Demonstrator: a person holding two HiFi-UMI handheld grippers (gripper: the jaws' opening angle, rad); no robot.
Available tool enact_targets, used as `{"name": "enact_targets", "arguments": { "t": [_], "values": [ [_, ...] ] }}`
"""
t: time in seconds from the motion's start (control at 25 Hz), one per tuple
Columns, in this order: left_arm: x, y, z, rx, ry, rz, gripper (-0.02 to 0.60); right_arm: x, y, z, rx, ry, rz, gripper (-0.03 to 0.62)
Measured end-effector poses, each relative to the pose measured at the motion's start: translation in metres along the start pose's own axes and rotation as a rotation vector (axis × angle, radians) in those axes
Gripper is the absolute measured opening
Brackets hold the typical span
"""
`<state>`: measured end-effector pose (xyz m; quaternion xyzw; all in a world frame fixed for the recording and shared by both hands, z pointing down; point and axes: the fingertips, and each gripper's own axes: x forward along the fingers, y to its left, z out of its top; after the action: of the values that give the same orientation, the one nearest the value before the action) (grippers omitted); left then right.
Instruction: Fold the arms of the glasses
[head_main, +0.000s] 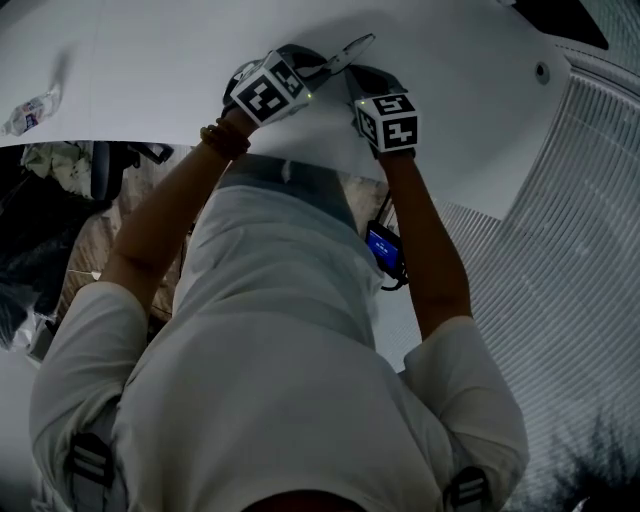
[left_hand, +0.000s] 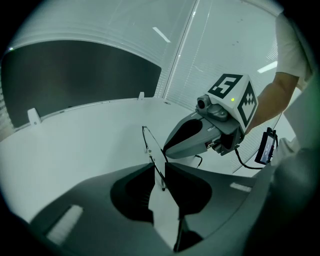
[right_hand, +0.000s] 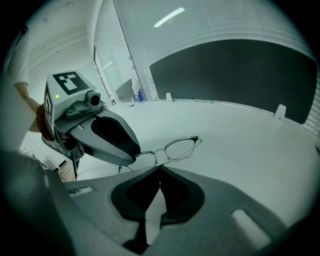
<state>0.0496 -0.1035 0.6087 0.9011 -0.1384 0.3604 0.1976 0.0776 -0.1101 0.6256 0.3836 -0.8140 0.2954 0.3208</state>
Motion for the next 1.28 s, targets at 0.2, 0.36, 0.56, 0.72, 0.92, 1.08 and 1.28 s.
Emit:
{"name": "enact_targets", "arguments": {
  "t": [0.2, 0.36, 0.56, 0.72, 0.92, 1.08, 1.28],
  "values": [
    [-0.001, -0.002, -0.002, -0.002, 0.004, -0.009, 0.071, 0.002, 0.002, 0.000, -0.004, -0.002, 0.008, 0.003],
    [-0.001, 0.000, -0.003, -0.010, 0.003, -0.004, 0.067, 0.002, 0.001, -0.001, -0.007, 0.005, 0.001, 0.003],
    [-0.005, 0.004, -0.004, -0.015, 0.002, 0.007, 0.058, -0.020, -0.010, -0.011, -0.010, 0.009, -0.037, 0.013],
    [-0.007, 0.003, -0.007, -0.021, 0.002, 0.006, 0.060, -0.045, -0.001, -0.025, -0.060, 0.023, -0.030, 0.058],
    [-0.007, 0.005, -0.009, -0.037, 0.006, 0.010, 0.058, -0.046, 0.032, -0.058, -0.114, 0.083, 0.048, 0.139],
    [-0.007, 0.007, -0.008, -0.033, 0.012, 0.013, 0.058, -0.039, 0.050, -0.054, -0.201, 0.085, 0.059, 0.197],
    [-0.006, 0.008, -0.008, -0.033, 0.018, 0.014, 0.057, -0.043, 0.058, -0.039, -0.223, 0.044, 0.064, 0.207]
  ]
}}
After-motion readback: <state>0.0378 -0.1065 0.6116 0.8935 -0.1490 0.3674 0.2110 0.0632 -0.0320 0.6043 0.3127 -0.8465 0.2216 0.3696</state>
